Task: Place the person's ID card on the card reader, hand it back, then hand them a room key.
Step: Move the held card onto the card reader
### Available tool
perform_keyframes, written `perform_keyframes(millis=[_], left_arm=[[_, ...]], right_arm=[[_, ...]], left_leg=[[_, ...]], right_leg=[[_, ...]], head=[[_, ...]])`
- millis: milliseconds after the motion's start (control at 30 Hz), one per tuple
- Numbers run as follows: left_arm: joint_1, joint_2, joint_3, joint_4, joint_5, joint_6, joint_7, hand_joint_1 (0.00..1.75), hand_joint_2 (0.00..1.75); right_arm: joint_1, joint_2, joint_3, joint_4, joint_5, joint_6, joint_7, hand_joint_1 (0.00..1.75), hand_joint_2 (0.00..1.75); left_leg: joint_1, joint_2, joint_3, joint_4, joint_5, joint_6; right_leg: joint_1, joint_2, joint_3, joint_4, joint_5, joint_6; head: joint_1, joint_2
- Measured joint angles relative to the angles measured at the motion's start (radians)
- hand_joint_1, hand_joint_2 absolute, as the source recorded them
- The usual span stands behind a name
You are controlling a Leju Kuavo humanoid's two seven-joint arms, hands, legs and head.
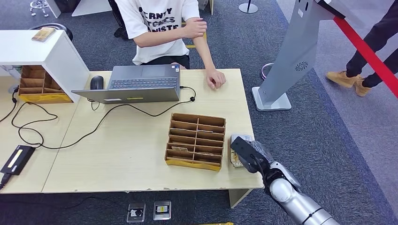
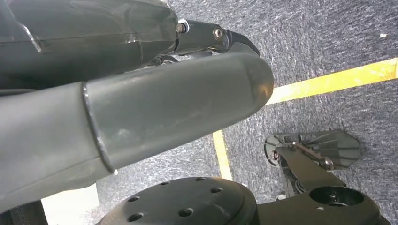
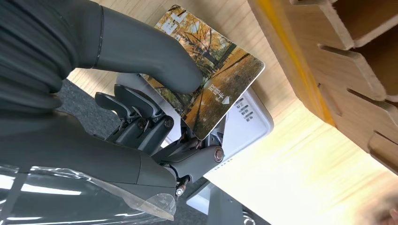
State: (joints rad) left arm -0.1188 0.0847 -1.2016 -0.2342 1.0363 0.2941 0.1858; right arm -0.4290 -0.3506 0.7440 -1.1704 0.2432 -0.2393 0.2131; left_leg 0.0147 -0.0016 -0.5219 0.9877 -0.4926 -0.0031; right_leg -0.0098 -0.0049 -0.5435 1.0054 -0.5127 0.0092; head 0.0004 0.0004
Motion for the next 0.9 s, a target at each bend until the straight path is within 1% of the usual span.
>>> perform_keyframes(millis=[133, 333, 633, 900], left_arm=[[0.0, 0.0, 0.0, 0.0, 0.002, 0.001, 0.0, 0.0, 0.0], [0.001, 0.0, 0.0, 0.0, 0.009, 0.002, 0.0, 0.0, 0.0], [0.001, 0.0, 0.0, 0.0, 0.018, 0.003, 0.0, 0.0, 0.0], [0.001, 0.0, 0.0, 0.0, 0.019, 0.001, -0.001, 0.0, 0.0]], right_arm=[[0.007, -0.007, -0.005, -0.045, 0.015, -0.017, 0.027, 1.75, 1.75], [0.017, -0.029, -0.025, -0.153, 0.054, -0.035, 0.071, 1.75, 1.75], [0.052, -0.078, -0.061, -0.37, 0.149, -0.035, 0.162, 1.75, 1.75], [0.078, -0.109, -0.095, -0.516, 0.19, -0.03, 0.187, 1.75, 1.75]], left_leg=[[0.0, 0.0, 0.0, 0.0, 0.0, 0.0], [0.0, 0.0, 0.0, 0.0, 0.0, 0.0], [0.0, 0.0, 0.0, 0.0, 0.0, 0.0], [0.0, 0.0, 0.0, 0.0, 0.0, 0.0]], right_leg=[[0.0, 0.0, 0.0, 0.0, 0.0, 0.0], [0.0, 0.0, 0.0, 0.0, 0.0, 0.0], [0.0, 0.0, 0.0, 0.0, 0.0, 0.0], [0.0, 0.0, 0.0, 0.0, 0.0, 0.0]], head=[[0.0, 0.0], [0.0, 0.0], [0.0, 0.0], [0.0, 0.0]])
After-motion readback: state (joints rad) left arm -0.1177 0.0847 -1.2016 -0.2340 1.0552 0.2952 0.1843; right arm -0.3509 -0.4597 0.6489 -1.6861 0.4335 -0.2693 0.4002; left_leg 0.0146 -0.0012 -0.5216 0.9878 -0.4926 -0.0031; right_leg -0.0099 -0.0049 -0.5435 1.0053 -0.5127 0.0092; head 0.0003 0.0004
